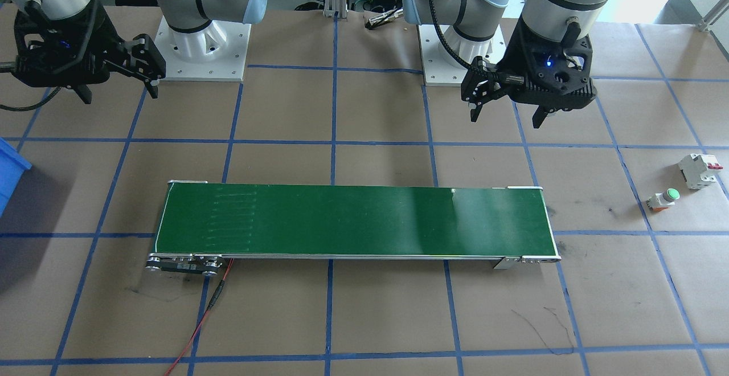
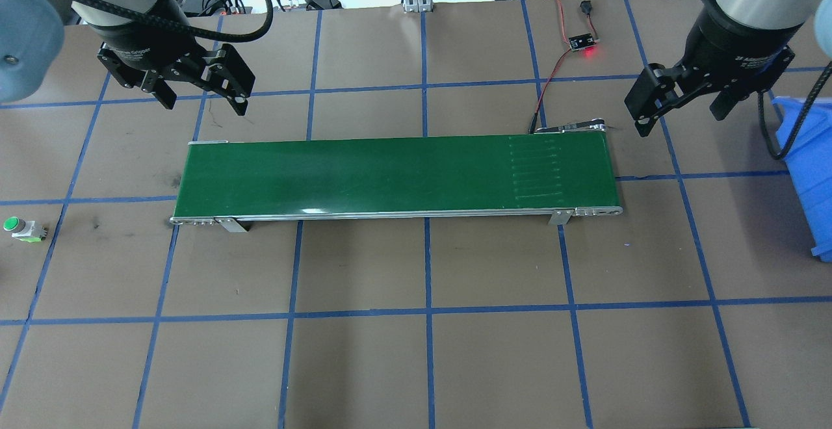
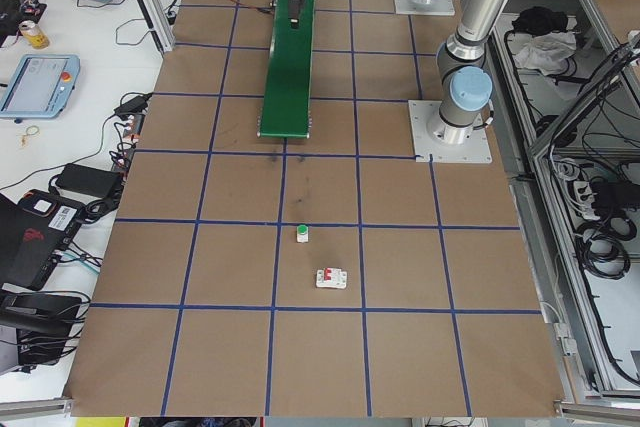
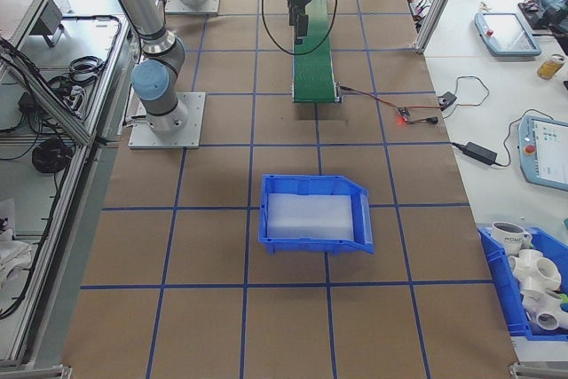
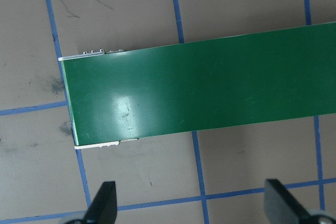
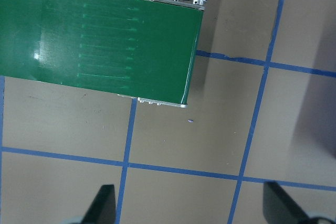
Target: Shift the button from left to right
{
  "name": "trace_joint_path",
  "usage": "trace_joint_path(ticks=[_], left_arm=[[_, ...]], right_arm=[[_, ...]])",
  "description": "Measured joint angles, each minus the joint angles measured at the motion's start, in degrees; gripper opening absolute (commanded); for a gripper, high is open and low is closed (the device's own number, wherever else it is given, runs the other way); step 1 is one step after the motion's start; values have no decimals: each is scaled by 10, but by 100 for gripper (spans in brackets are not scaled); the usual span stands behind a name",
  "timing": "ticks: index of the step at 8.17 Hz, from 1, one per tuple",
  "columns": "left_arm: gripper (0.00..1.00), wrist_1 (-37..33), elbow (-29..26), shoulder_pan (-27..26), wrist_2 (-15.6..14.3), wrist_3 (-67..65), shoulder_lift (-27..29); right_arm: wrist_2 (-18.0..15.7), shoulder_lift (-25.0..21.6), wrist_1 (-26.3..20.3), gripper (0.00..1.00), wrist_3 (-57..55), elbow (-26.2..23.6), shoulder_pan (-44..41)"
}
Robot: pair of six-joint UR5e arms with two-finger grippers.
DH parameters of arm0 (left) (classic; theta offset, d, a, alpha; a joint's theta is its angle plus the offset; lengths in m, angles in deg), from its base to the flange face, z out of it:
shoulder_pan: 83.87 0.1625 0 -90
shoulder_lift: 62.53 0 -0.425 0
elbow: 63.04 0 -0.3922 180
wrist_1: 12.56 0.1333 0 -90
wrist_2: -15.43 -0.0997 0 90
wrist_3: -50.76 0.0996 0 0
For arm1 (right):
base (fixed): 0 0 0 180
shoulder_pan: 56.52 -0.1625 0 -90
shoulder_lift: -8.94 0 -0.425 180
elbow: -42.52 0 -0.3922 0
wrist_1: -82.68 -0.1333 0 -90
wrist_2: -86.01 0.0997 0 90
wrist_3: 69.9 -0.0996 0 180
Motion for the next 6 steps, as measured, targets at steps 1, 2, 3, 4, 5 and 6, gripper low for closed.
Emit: trace_joint_path(ticks=[1,2,3,4,5,6], left_arm=[[100,0,-1,2,1,3,1],[100,-4,-5,17,3,13,2],[100,-12,-7,45,5,26,3],[100,-17,-8,83,6,50,4],[100,-16,-8,129,5,86,7],[100,-13,-8,182,5,116,14]], right_arm=[[0,0,0,100,0,0,0],[0,0,0,100,0,0,0],[0,0,0,100,0,0,0],[0,0,0,100,0,0,0],[0,0,0,100,0,0,0],[0,0,0,100,0,0,0]])
